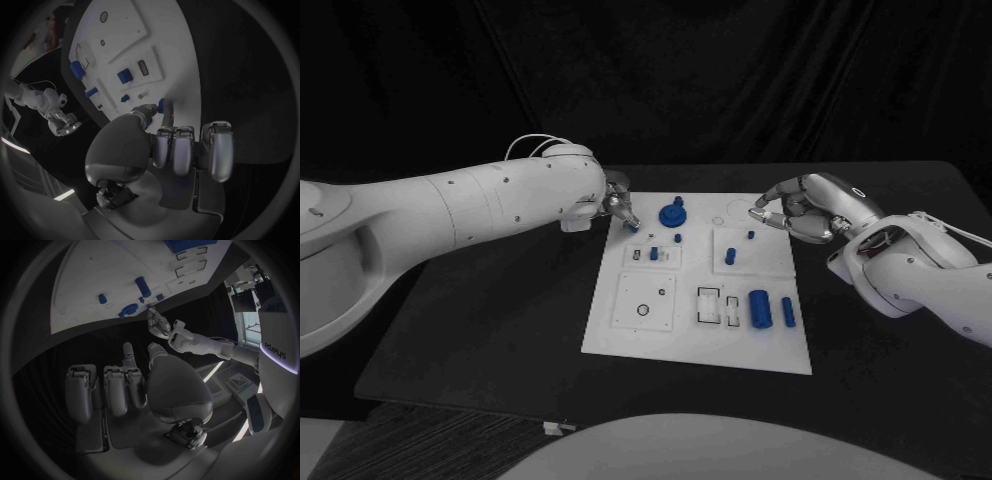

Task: Assemble the parts on the task board

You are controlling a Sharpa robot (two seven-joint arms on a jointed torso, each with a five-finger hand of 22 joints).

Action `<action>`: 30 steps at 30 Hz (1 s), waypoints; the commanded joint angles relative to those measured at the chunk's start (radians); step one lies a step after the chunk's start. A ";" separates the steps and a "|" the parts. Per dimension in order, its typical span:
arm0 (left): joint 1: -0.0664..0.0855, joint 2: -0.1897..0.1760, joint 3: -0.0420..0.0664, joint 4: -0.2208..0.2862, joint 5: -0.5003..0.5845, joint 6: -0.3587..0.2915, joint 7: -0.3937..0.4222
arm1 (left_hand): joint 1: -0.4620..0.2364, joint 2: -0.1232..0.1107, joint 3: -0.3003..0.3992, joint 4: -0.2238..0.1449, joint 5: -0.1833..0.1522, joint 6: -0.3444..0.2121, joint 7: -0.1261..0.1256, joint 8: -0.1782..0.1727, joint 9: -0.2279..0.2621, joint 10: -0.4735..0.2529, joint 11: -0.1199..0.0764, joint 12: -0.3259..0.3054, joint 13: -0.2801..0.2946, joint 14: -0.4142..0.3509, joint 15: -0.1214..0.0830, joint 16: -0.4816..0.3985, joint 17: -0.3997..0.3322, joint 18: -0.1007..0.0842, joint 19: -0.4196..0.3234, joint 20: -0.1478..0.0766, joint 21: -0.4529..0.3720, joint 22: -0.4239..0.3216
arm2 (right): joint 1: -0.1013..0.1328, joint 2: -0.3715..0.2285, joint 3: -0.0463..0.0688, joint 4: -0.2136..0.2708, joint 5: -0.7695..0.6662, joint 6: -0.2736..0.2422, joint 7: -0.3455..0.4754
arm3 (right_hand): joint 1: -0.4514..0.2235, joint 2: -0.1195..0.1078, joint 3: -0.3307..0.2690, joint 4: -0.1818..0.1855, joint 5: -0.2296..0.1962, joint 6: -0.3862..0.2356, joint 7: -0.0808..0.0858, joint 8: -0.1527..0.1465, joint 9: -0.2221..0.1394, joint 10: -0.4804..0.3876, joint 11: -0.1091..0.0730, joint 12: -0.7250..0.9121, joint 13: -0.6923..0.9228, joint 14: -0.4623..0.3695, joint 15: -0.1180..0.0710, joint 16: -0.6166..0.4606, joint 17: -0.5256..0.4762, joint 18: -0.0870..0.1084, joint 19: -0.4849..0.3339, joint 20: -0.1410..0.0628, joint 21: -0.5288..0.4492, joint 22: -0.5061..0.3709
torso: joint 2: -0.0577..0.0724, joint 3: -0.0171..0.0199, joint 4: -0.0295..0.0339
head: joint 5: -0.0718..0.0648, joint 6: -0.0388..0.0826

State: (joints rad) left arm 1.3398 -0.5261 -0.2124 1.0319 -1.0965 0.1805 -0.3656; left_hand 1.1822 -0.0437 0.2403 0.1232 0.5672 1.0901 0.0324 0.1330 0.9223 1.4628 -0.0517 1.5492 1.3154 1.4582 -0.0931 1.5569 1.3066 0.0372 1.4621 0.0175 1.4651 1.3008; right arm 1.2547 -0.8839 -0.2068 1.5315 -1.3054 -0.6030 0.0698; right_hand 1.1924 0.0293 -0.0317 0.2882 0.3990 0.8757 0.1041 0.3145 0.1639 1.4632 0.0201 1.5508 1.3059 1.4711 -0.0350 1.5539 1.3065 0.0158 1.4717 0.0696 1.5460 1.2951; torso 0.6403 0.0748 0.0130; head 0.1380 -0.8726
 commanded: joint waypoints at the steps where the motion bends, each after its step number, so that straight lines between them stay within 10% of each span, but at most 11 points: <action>1: 0.003 -0.015 0.001 0.028 -0.002 -0.050 -0.018 | 0.001 -0.017 0.100 -0.014 0.029 0.028 -0.016 0.021 0.044 0.108 -0.004 0.022 0.255 0.113 -0.012 0.014 0.264 -0.009 0.055 -0.008 -0.014 0.233 | -0.003 -0.002 0.001 0.001 -0.006 -0.010 -0.001 | 0.015 0.017 -0.001 -0.002 0.021 0.008 0.002 -0.004 0.013 0.108 0.006 0.020 0.265 0.100 -0.006 0.017 0.264 -0.013 0.093 -0.001 0.015 0.272 | 0.000 -0.0001 0.0000 | -0.002 0.000; 19: 0.081 -0.152 0.001 0.251 0.138 -0.014 -0.170 | -0.064 -0.023 0.111 0.004 -0.021 0.039 -0.020 0.022 0.047 0.108 -0.008 0.022 0.255 0.113 -0.016 0.014 0.264 -0.004 0.046 -0.013 -0.039 0.225 | -0.003 -0.003 0.001 0.000 -0.006 -0.008 -0.007 | 0.016 0.017 -0.001 -0.001 0.022 0.008 0.001 -0.004 0.013 0.108 0.006 0.020 0.265 0.100 -0.006 0.017 0.264 -0.013 0.093 -0.001 0.015 0.272 | -0.001 0.0010 -0.0005 | 0.002 0.000; 30: 0.093 -0.219 0.001 0.357 0.194 -0.020 -0.232 | -0.072 -0.023 0.113 0.005 -0.032 0.034 -0.019 0.017 0.045 0.108 -0.008 0.022 0.255 0.113 -0.016 0.014 0.264 -0.002 0.042 -0.013 -0.049 0.222 | -0.003 -0.002 0.001 0.002 -0.006 -0.008 -0.009 | 0.016 0.017 -0.001 -0.001 0.022 0.008 0.001 -0.003 0.013 0.108 0.006 0.020 0.265 0.100 -0.006 0.017 0.264 -0.013 0.093 -0.001 0.014 0.271 | -0.002 0.0009 -0.0001 | 0.007 0.000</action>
State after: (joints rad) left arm 1.4298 -0.7415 -0.2123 1.3815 -0.9439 0.1573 -0.5622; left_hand 1.1329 -0.0628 0.2864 0.1268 0.5376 1.1098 0.0199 0.1336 0.9360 1.4597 -0.0553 1.5492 1.3153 1.4582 -0.0933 1.5569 1.3066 0.0372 1.4622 0.0172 1.4341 1.3008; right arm 1.2542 -0.8854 -0.2068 1.5312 -1.3056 -0.6026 0.0690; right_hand 1.1924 0.0293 -0.0317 0.2882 0.3991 0.8757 0.1040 0.3145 0.1642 1.4632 0.0201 1.5508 1.3059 1.4711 -0.0350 1.5539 1.3065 0.0158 1.4717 0.0696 1.5460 1.2951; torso 0.6384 0.0758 0.0128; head 0.1451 -0.8726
